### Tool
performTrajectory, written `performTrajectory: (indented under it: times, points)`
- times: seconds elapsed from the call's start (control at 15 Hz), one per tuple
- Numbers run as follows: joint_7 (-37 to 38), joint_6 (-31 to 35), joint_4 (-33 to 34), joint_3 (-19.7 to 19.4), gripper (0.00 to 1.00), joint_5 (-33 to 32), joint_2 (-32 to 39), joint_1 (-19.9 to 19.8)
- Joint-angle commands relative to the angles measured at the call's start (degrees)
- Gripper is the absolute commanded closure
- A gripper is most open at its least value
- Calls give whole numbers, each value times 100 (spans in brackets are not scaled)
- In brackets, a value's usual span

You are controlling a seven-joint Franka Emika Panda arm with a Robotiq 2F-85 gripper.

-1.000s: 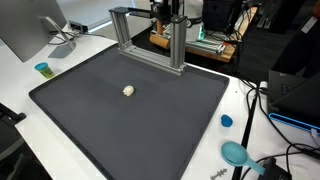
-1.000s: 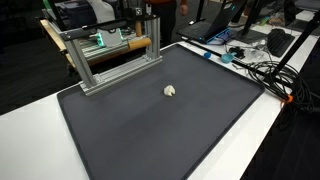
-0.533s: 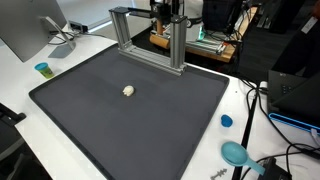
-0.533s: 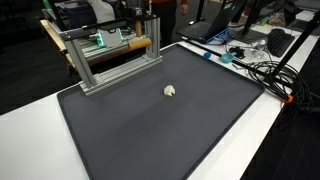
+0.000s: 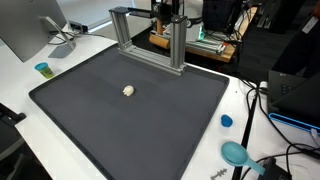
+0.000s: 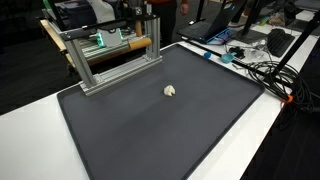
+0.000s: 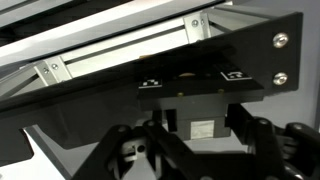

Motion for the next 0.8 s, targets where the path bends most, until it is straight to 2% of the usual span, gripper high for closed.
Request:
performTrajectory:
  times: [0.0,0.07,0.13,0.2,0.27,0.47,0.67,0.73]
  points:
    - [-209,-262,-18,-111,65,210,-177,84]
    - [-182,-300,-6,-99,50,198,-187,66]
    - [-162,-283,-10,-84,48,187,-191,56]
    - [-121,-246,-18,-58,61,170,-194,42]
    - [-91,-224,-22,-30,66,157,-192,39]
    - [21,-198,73,81,66,108,-106,31]
    - [-275,-60,87,46,66,27,-74,98]
    - [-345,-36,60,45,21,-36,-86,75]
